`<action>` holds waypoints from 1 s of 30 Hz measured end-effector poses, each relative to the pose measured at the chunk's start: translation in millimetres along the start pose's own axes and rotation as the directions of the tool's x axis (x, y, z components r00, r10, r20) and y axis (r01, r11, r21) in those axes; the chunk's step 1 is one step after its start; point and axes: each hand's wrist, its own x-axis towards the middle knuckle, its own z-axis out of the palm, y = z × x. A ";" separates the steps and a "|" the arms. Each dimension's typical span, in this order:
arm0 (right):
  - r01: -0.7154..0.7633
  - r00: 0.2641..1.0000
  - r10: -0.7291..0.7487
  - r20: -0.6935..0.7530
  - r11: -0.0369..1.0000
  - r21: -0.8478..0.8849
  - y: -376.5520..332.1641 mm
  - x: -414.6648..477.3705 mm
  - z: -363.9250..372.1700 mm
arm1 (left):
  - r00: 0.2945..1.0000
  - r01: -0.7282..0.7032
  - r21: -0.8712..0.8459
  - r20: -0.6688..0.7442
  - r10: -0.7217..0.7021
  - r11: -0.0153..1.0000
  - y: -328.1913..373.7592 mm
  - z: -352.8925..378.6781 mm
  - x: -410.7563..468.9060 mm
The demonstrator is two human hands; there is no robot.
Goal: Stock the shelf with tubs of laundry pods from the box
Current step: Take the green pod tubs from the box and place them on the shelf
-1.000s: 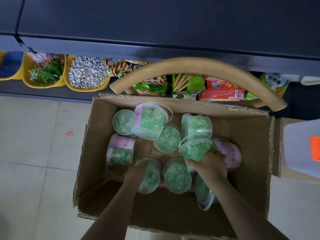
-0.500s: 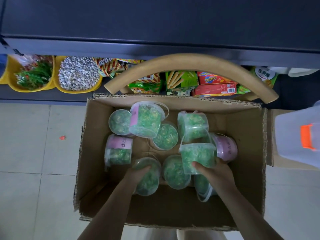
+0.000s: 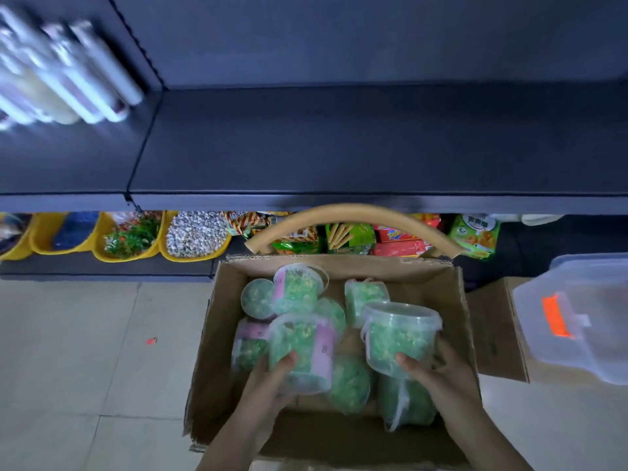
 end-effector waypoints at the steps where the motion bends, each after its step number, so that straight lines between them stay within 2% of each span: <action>1: 0.041 0.999 -0.041 0.000 0.999 0.033 -7.7 -7.5 -9.7 | 0.998 -0.061 -0.025 0.021 0.061 0.998 4.7 9.2 -12.4; 6: 0.293 0.956 -0.294 -0.018 0.941 0.171 -44.4 -48.8 -67.4 | 0.919 -0.359 -0.108 0.132 0.371 0.927 21.1 67.8 -84.7; 10: 0.413 0.898 -0.438 0.030 0.866 0.281 -78.8 -85.8 -126.1 | 0.829 -0.499 -0.145 0.208 0.520 0.854 28.6 118.8 -144.8; 14: 0.562 0.817 -0.576 -0.034 0.782 0.267 -117.0 -112.8 -178.2 | 0.714 -0.646 -0.142 0.236 0.660 0.750 36.5 166.9 -200.0; 20: 0.696 0.706 -0.700 -0.113 0.654 0.296 -169.3 -155.6 -236.7 | 0.613 -0.716 -0.207 0.270 0.742 0.667 68.2 219.9 -251.2; 30: 0.800 0.592 -0.771 -0.235 0.527 0.285 -259.8 -171.1 -280.1 | 0.438 -0.779 -0.308 0.357 0.825 0.547 153.9 289.6 -282.9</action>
